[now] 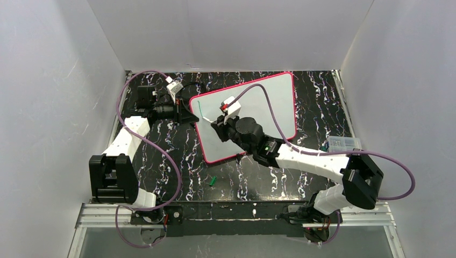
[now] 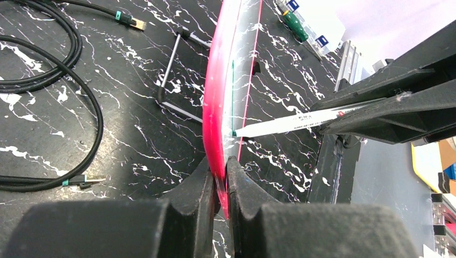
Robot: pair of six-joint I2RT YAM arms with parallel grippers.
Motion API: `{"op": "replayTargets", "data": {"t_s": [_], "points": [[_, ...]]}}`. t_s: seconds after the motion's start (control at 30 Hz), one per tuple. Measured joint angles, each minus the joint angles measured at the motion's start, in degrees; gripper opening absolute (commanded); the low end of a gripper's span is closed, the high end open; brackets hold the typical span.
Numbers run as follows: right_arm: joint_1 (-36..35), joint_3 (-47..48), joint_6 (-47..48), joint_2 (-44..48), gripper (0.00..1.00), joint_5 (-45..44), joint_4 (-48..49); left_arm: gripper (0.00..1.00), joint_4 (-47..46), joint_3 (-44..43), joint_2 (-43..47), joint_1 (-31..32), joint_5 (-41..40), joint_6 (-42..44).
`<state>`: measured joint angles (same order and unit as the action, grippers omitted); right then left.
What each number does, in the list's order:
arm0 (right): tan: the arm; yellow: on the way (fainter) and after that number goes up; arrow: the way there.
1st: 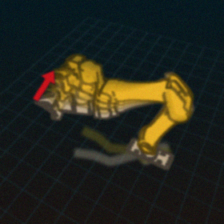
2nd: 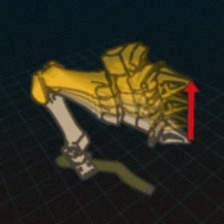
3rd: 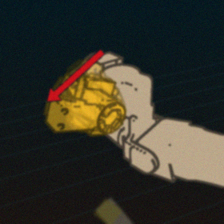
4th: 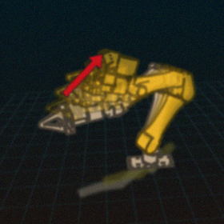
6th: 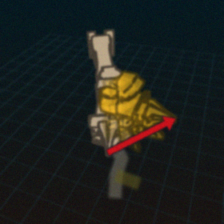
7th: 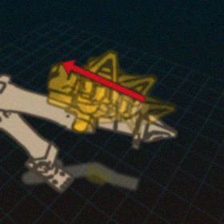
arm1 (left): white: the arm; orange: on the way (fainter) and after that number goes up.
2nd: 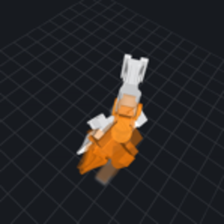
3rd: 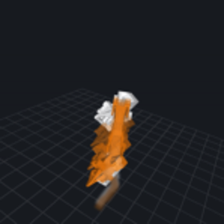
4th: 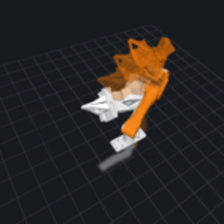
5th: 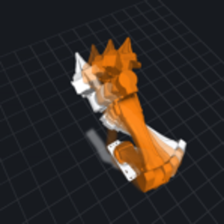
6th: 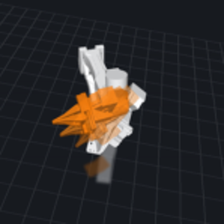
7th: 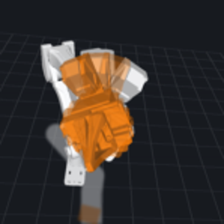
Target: Write a sentence on the whiteboard
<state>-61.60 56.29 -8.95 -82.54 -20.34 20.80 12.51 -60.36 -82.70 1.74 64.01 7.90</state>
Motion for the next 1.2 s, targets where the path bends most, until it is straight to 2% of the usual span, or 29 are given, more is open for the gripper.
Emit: {"op": "replayTargets", "data": {"t_s": [0.37, 1.2], "points": [[0.02, -1.99, 0.13, 4.0, 0.01, 0.59, 2.51, 0.0, 0.42, 0.0, 0.59, 0.22, 0.04, 0.02], [0.02, -0.7, 3.02, 0.81, 0.01, -4.07, 8.15, 0.0, 0.81, 0.0, 0.7, 0.24, 0.02, 0.17]]}}
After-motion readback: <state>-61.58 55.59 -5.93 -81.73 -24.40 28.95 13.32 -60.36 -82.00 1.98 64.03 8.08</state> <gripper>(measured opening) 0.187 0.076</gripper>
